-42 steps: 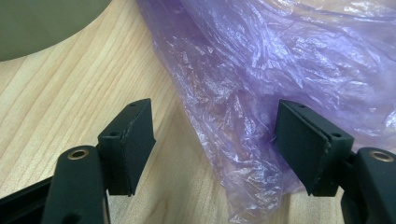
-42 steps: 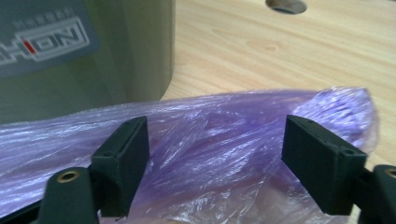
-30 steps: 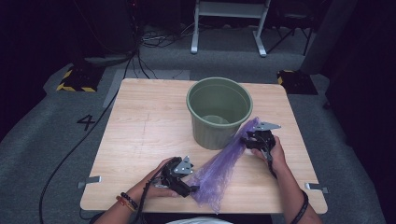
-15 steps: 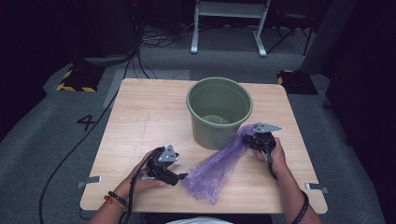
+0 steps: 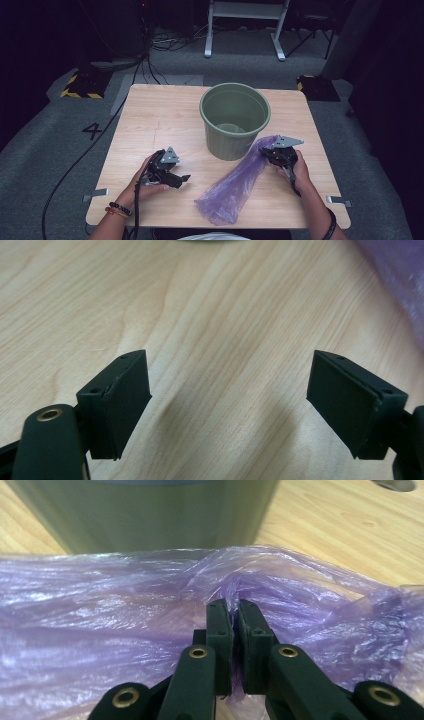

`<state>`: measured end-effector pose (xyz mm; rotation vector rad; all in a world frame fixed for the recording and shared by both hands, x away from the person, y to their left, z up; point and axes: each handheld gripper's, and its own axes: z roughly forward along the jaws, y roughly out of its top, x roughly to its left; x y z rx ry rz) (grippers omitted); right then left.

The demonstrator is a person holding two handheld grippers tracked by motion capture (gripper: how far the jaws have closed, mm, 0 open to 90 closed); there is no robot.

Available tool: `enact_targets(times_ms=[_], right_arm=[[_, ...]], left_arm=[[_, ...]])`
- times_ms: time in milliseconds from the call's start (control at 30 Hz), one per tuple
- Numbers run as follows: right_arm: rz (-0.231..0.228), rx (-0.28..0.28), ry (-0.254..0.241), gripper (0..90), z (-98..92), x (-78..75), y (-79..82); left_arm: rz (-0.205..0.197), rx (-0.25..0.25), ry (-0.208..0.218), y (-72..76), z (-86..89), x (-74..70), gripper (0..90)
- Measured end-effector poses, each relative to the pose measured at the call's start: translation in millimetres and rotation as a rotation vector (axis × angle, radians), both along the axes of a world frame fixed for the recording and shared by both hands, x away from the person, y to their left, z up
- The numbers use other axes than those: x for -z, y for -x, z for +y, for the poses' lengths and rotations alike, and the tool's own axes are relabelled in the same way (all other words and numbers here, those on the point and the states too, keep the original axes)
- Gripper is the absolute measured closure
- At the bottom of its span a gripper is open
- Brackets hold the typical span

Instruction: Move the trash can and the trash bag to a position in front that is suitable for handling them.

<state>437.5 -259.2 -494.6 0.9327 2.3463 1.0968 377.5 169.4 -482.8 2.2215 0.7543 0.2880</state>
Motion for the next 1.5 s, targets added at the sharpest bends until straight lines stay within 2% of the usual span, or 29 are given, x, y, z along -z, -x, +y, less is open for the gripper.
enact_targets(times_ms=[33,67,133,167,200,233,267,300,333,367,433,467,567,633,667,700,733,800,867,933,1000,1067,1200,1267,1300,1367,1433,1500], right_arm=[[0.000,0.002,-0.002,85.3,-0.5,-0.5,0.1],[0.000,0.002,-0.002,85.3,-0.5,-0.5,0.1],[-0.004,-0.010,-0.004,81.8,0.8,-2.1,1.9],[-0.006,-0.013,-0.003,80.3,2.2,-2.1,2.6],[-0.007,-0.014,0.004,77.6,4.6,-2.1,3.4],[-0.007,-0.014,0.004,77.6,4.6,-2.1,3.4],[-0.006,-0.025,0.008,75.9,8.5,-2.3,4.5],[-0.008,-0.026,0.011,73.8,10.4,-2.4,5.1],[-0.008,-0.026,0.011,73.8,10.4,-2.4,5.1],[-0.006,-0.029,0.013,73.5,13.6,-2.3,5.8],[-0.013,-0.033,0.027,73.3,16.7,-2.0,7.1],[-0.013,-0.033,0.027,73.3,16.7,-2.0,7.1],[-0.013,-0.034,0.039,68.9,20.0,-0.8,7.9],[-0.013,-0.034,0.039,68.2,20.5,-0.6,7.8],[-0.010,-0.039,0.031,66.0,21.1,-0.7,8.3],[-0.010,-0.039,0.031,66.0,21.1,-0.7,8.3],[-0.013,-0.053,0.030,63.2,21.6,-1.2,9.3],[-0.017,-0.060,0.019,61.1,21.2,-1.9,9.7],[-0.023,-0.064,0.008,58.9,20.4,-2.7,9.9],[-0.027,-0.067,0.002,57.9,20.0,-3.0,9.9],[-0.038,-0.059,0.005,52.1,19.4,-4.2,9.8],[-0.039,-0.057,-0.001,50.6,19.0,-4.8,9.9],[-0.074,-0.023,-0.036,38.7,11.8,-11.8,10.5],[-0.082,-0.004,-0.030,35.2,10.4,-12.7,10.5],[-0.088,0.025,-0.019,30.0,7.1,-12.8,9.5],[-0.087,0.036,-0.015,28.2,5.9,-12.4,8.9],[-0.075,0.098,0.011,23.0,1.3,-8.6,5.2],[-0.069,0.107,0.013,22.5,0.5,-7.7,4.3]], left_arm=[[0.004,-0.001,0.034,0.0,0.8,-2.9,17.4],[0.004,-0.001,0.034,0.0,0.8,-2.9,17.5],[0.021,0.015,0.112,1.7,-6.2,-12.0,17.9],[0.021,0.015,0.112,1.7,-6.2,-12.0,18.0],[0.016,0.047,0.126,5.3,-20.8,-18.0,17.9],[0.016,0.047,0.126,5.3,-20.8,-18.0,17.8],[0.008,0.077,0.117,8.7,-38.2,-23.0,18.1],[0.012,0.097,0.130,10.7,-47.3,-25.2,18.4],[0.012,0.097,0.130,10.7,-47.3,-25.2,18.5],[0.023,0.138,0.150,14.8,-65.5,-29.8,19.2],[0.018,0.183,0.148,20.3,-83.0,-31.9,19.4],[0.018,0.183,0.148,20.3,-83.0,-31.9,19.5],[0.015,0.227,0.093,25.2,-106.8,-26.6,18.7],[0.032,0.236,0.046,25.2,-120.5,-18.1,18.5],[0.037,0.239,0.003,23.9,-129.4,-10.0,18.1],[0.037,0.239,0.003,23.9,-129.4,-10.0,18.1],[0.040,0.242,-0.048,22.1,-135.0,-1.9,18.1],[0.047,0.246,-0.064,21.3,-136.2,1.9,18.2],[0.053,0.259,-0.111,19.4,-137.3,10.5,19.2],[0.045,0.261,-0.106,19.6,-136.9,11.2,18.8],[0.041,0.263,-0.113,19.7,-136.0,11.3,19.0],[0.037,0.265,-0.107,19.9,-135.1,12.0,18.9],[0.027,0.272,-0.090,20.0,-130.6,13.7,18.9],[0.022,0.275,-0.082,20.0,-127.2,14.6,18.9],[0.017,0.281,-0.076,19.5,-123.8,15.2,18.9],[0.017,0.282,-0.073,19.5,-121.0,15.5,18.9],[0.008,0.293,-0.060,18.7,-114.3,16.8,18.9],[0.005,0.300,-0.055,18.2,-111.7,17.3,18.9]])
